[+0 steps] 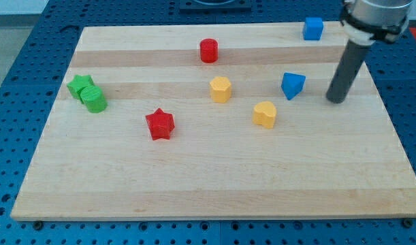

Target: Push the blue triangle closer to blue cube

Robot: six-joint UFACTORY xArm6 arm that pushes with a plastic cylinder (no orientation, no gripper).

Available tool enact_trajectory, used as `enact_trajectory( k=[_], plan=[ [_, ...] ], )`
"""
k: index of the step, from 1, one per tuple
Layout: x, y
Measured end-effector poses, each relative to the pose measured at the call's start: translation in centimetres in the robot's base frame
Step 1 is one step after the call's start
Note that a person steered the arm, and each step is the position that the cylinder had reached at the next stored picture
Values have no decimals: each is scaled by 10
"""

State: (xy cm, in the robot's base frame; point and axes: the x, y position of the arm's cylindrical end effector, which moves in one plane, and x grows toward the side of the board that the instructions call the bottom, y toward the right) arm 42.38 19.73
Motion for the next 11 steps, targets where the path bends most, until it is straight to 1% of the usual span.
enact_trajectory(
  k=[1,2,4,5,6,9,10,11],
  plan=[
    [9,-31],
    [9,-54],
    [2,-78],
    [-18,-78],
    [-21,-78],
    [-26,-44],
    [-42,-28],
    [-43,-18]
  ],
)
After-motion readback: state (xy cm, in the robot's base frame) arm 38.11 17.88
